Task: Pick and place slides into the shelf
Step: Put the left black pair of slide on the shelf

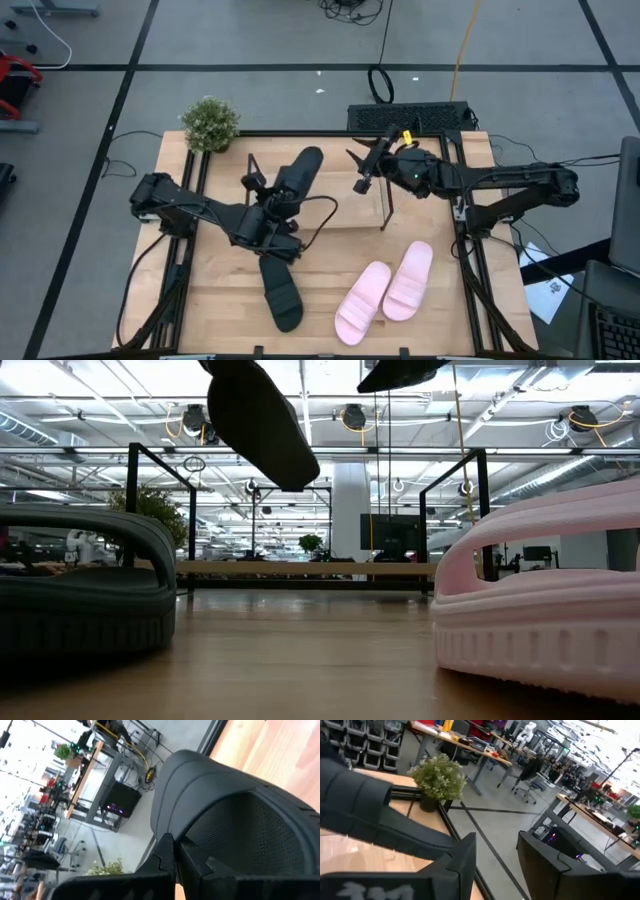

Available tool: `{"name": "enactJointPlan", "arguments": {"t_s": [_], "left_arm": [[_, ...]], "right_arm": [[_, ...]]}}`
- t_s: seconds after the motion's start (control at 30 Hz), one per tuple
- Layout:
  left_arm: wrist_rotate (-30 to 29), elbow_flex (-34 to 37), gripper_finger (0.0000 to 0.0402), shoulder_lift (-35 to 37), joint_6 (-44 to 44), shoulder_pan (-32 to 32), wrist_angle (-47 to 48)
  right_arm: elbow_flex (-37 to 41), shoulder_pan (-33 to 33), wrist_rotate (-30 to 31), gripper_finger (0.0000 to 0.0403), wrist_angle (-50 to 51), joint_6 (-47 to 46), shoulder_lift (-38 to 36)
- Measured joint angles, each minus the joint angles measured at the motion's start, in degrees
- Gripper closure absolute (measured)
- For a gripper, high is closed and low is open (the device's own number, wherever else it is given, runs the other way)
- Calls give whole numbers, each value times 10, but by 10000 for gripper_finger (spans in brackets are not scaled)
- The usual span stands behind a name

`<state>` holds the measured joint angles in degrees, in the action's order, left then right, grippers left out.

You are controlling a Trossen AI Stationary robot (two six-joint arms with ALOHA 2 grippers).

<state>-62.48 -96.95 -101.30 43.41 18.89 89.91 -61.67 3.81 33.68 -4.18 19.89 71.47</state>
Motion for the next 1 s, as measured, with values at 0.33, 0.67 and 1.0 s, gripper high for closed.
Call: {"name": "enactJointPlan", "arguments": {"t_s": [0.33,0.67,1.0], "left_arm": [[-4,0,402,-50,18,-24,0],[2,0,401,-150,44,-32,0],[8,9,402,-148,100,-28,0]], "right_arm": [[0,-1,-10,268,31,-31,-32],[0,-2,-10,268,56,-47,-32],[0,-2,-10,268,96,-58,-32]]}}
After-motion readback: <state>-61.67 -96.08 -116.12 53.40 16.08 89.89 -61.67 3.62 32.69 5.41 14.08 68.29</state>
